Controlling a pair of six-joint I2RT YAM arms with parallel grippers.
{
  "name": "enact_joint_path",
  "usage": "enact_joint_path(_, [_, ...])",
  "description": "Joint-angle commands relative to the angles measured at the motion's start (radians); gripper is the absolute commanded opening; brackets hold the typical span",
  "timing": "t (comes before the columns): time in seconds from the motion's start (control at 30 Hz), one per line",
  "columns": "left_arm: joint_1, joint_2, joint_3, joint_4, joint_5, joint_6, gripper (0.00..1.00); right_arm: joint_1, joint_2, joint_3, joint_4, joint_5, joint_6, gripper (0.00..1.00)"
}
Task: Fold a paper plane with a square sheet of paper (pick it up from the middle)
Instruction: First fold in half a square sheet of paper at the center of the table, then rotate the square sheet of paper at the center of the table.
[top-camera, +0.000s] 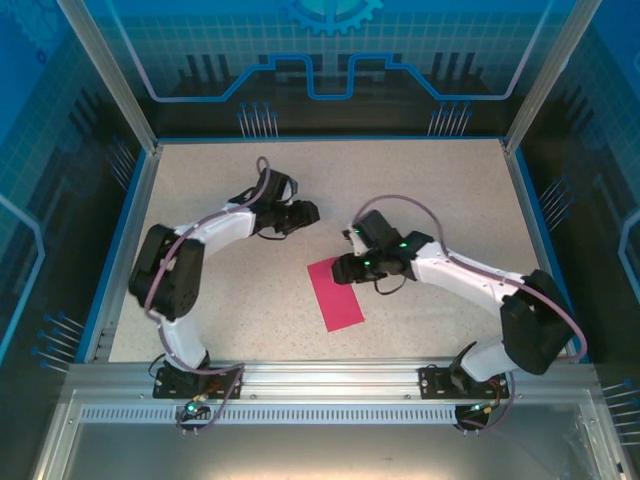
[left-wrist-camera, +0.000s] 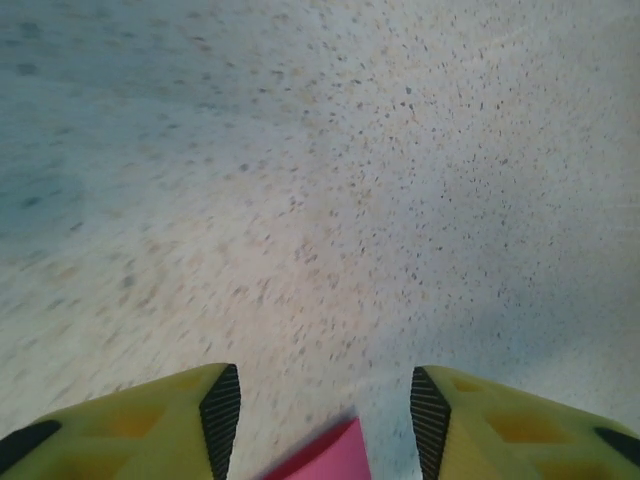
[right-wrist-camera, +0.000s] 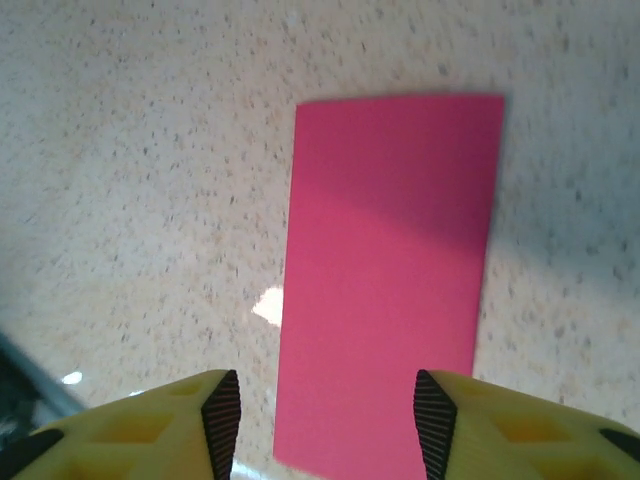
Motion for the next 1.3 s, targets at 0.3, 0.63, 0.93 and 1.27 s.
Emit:
enact_joint_path(0.3, [0.113,-0.326,-0.304,-0.151,-0.1,-0.055,0.75,0.141,0.423,0.286,-0.168,0.297,-0.051,0.55])
enact_joint_path(0.63, [0.115,-0.449,-0.424,-0.147,-0.065,-0.075,0.79,0.085,0.497,0.261,-0.105,0.264,0.084,0.55])
enact_joint_path(0.93, [0.109,-0.551,-0.515,-0.143,0.04,-0.082,0.8,0.033,0.451,0.25,-0.109,0.358,0.32,0.55])
enact_joint_path(1.27, [-0.008,-0.582,-0.592,-0.068,0.146,-0.145,0.79,-0.013,0.363,0.213,0.004,0.205,0.328,0.51])
